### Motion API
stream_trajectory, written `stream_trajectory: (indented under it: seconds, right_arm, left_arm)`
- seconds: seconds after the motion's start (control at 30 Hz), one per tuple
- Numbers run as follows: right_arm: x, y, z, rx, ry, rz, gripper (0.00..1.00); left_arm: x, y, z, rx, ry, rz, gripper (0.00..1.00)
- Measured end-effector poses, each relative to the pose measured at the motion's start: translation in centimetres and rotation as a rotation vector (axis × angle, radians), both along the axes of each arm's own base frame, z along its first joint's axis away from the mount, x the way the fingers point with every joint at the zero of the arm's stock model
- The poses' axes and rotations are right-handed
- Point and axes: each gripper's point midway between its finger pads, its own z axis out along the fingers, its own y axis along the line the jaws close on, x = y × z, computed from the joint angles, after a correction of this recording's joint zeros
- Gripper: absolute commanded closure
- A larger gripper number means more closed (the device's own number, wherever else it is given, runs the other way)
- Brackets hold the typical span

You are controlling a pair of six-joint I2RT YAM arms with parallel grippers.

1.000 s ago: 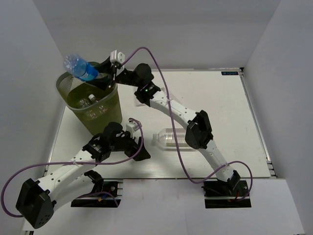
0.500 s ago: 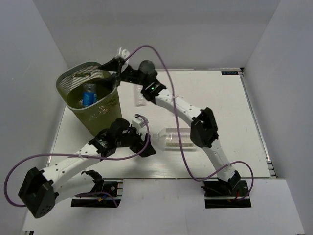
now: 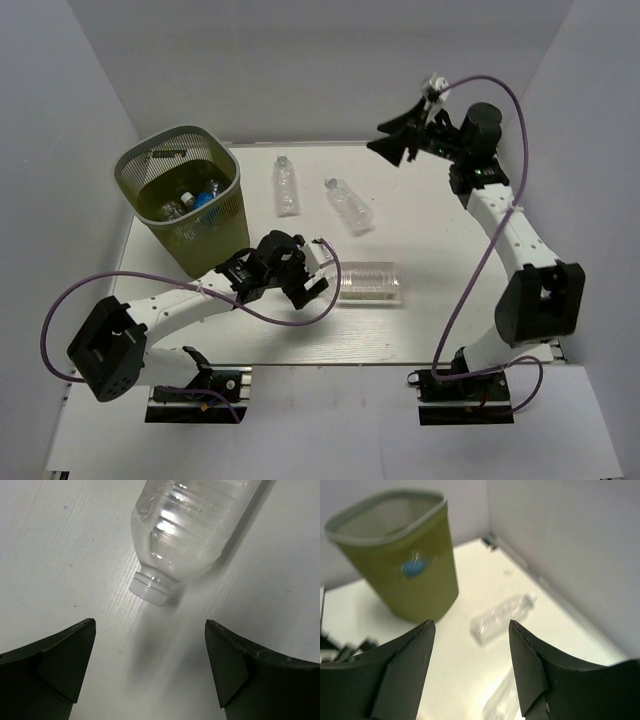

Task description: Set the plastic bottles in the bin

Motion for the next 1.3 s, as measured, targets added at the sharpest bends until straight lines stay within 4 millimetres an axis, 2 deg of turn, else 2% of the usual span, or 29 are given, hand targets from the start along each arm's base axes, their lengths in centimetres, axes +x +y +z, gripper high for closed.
stream_trajectory:
  seconds: [0.13, 0.27, 0.37, 0.47, 0.67, 0.73, 0.87, 1.03, 1.07, 1.23, 1.3]
  right_arm:
    - [-3.6, -2.8, -4.6, -0.065, 0.076, 0.012, 0.33]
    - [-6.5, -4.8, -7.1, -0.092, 0.113, 0.011, 0.33]
    - [-7.4, -5.9, -7.4, -0.106, 0.105, 0.007, 0.33]
    - [-7.7, -6.7, -7.4, -0.113, 0.091, 0.003, 0.33]
    - [-8.0, -8.2, -8.8, -0.112, 0.128, -0.009, 0.33]
    - [-8.2, -8.3, -9.4, -0.111, 0.148, -0.009, 0.33]
    - [-8.3, -8.4, -9.9, -0.109, 0.164, -0.004, 0.33]
    - [-8.5, -8.5, -10.2, -0.107, 0.17, -0.002, 0.33]
    - [-8.5, -8.5, -10.2, -0.107, 0.171, -0.002, 0.33]
    - [-8.9, -8.5, -10.4, -0.107, 0.172, 0.0, 0.36]
    - [-9.1, -8.5, -10.8, -0.108, 0.178, 0.002, 0.36]
  left_arm:
    - [1.2, 0.5, -1.0, 0.08, -0.086, -0.044, 0.0]
    - [1.9, 0.2, -3.4, 0.144, -0.099, -0.099, 0.0]
    - [1.9, 0.1, -5.5, 0.191, -0.079, -0.135, 0.0]
    - [2.1, -0.1, -6.5, 0.211, -0.074, -0.163, 0.0]
    - [3.7, -2.1, -5.7, 0.183, -0.114, -0.187, 0.0]
    - [4.0, -2.7, -5.5, 0.169, -0.12, -0.193, 0.03]
    - [4.3, -3.6, -5.6, 0.155, -0.119, -0.203, 0.17]
    - [3.9, -3.9, -6.9, 0.165, -0.082, -0.213, 0.27]
    - [3.8, -3.9, -7.0, 0.166, -0.077, -0.215, 0.35]
    - [3.3, -4.4, -7.0, 0.155, -0.067, -0.232, 0.62]
    - [3.0, -4.5, -7.0, 0.151, -0.062, -0.234, 0.79]
